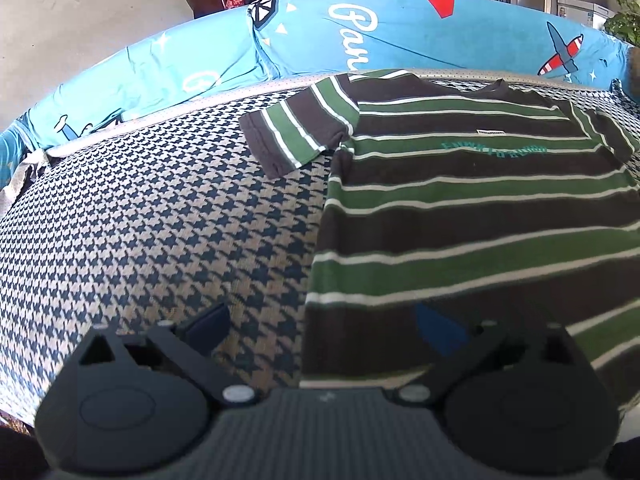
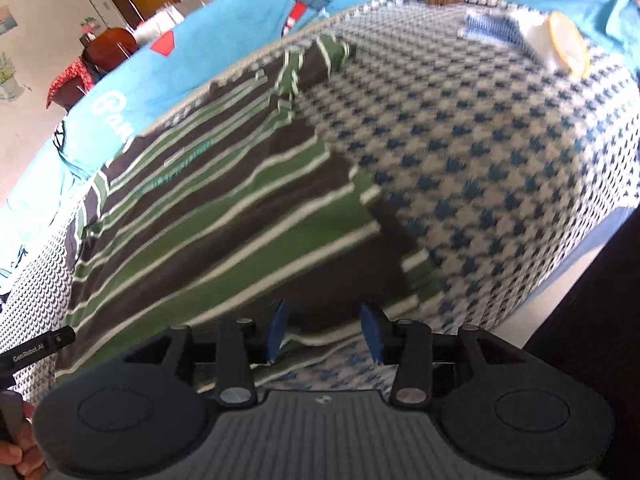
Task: Fold clothes
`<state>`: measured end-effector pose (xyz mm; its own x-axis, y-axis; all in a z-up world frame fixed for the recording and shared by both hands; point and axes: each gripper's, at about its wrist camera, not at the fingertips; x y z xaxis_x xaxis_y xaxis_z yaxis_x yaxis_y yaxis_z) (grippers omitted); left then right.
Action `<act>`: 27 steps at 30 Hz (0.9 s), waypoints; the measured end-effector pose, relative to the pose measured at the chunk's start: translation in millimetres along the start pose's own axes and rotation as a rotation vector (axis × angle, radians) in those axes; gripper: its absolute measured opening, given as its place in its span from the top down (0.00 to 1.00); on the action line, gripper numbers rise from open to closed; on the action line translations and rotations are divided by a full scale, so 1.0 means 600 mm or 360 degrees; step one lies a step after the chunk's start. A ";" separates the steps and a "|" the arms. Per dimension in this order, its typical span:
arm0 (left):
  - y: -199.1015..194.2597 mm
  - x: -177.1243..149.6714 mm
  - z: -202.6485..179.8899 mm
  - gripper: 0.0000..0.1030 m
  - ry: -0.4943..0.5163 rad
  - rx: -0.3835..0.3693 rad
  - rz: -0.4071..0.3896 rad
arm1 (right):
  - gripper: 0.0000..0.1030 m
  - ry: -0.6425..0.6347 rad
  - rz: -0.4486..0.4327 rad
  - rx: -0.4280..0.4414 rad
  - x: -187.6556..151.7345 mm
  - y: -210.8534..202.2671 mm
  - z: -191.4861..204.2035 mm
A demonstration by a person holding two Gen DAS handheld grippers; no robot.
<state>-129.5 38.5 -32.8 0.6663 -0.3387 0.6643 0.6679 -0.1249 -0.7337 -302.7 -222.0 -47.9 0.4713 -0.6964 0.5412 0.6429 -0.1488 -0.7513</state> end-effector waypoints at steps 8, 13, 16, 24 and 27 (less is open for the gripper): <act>-0.010 -0.012 0.002 0.00 0.0001 0.0022 -0.0016 | 0.49 0.0145 0.0054 0.0018 -0.009 0.029 -0.003; -0.013 -0.016 0.003 0.00 0.0006 0.0035 -0.0017 | 0.47 0.0154 0.0047 0.0001 -0.013 0.035 -0.001; -0.013 -0.019 0.001 0.00 0.0016 0.0039 -0.0013 | 0.47 0.0142 0.0039 -0.0010 -0.016 0.037 0.002; -0.009 -0.027 -0.009 0.00 0.0054 0.0044 0.0012 | 0.64 0.0131 -0.0009 0.0004 -0.026 0.028 -0.008; -0.009 -0.031 -0.011 0.00 0.0063 0.0047 0.0021 | 0.92 0.0064 -0.0019 -0.0032 -0.027 0.017 -0.002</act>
<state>-147.4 39.4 -42.0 0.6620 -0.3771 0.6477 0.6690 -0.0925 -0.7375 -304.5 -213.3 -64.8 0.4389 -0.7222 0.5347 0.6357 -0.1709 -0.7528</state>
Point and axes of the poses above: each gripper's, at about its wrist camera, not at the fingertips, and y roughly the way its jaws point, z to its left, x to its top, and after that the axes turned 2 degrees about y, right-handed
